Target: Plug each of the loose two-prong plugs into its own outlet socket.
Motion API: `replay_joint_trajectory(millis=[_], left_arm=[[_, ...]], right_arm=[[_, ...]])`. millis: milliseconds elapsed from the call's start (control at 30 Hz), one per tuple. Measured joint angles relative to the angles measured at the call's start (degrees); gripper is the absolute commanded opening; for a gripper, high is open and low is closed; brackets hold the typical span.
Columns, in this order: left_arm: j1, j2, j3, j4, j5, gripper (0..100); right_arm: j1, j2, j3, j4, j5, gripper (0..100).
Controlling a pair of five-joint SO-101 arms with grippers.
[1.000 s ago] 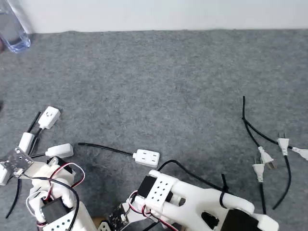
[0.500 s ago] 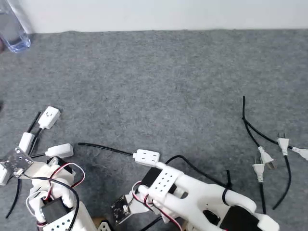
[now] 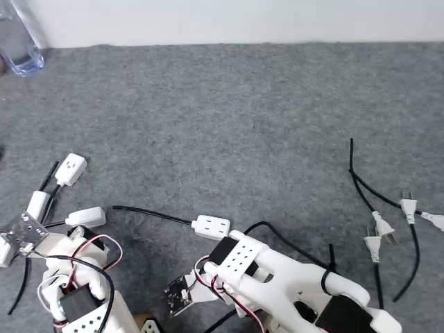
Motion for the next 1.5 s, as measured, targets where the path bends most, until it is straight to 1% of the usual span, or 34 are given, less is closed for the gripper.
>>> replay_joint_trajectory(millis=[133,233,300,400,467,633,700,767,833,1067,1200,1267,1333,1400,1500], left_arm=[[0.0,0.0,0.0,0.0,0.0,1],[0.0,0.0,0.0,0.0,0.0,1],[0.0,0.0,0.0,0.0,0.0,1],[0.0,0.0,0.0,0.0,0.0,1],[0.0,0.0,0.0,0.0,0.0,1],[0.0,0.0,0.0,0.0,0.0,1],[0.0,0.0,0.0,0.0,0.0,1],[0.0,0.0,0.0,0.0,0.0,1],[0.0,0.0,0.0,0.0,0.0,1],[0.0,0.0,0.0,0.0,0.0,1],[0.0,0.0,0.0,0.0,0.0,1],[0.0,0.0,0.0,0.0,0.0,1],[0.0,0.0,0.0,0.0,0.0,1],[0.0,0.0,0.0,0.0,0.0,1],[0.0,0.0,0.0,0.0,0.0,1]], right_arm=[[0.0,0.2,-0.3,0.7,0.0,0.8],[0.3,-1.9,-1.8,4.7,0.0,0.8],[1.8,-4.9,-4.5,8.2,0.0,0.8],[6.6,-10.5,-10.1,12.8,1.2,0.8],[10.7,-13.7,-13.5,14.9,3.3,0.8],[20.7,-15.9,-19.9,15.8,4.6,0.8],[23.2,-15.9,-21.0,15.6,3.3,0.8],[25.2,-15.6,-21.4,12.9,-0.8,0.8],[27.4,-14.7,-21.4,9.1,-6.7,0.8],[33.0,-12.7,-21.4,-6.4,-33.7,0.8],[40.0,-10.1,-21.4,-14.2,-52.6,0.8],[45.2,-8.7,-21.4,-16.1,-63.4,0.9],[49.7,-7.1,-21.4,-16.4,-72.0,0.9],[50.8,-5.5,-21.4,-15.2,-76.2,0.9],[50.5,-3.3,-21.4,-13.0,-78.9,1.2]])
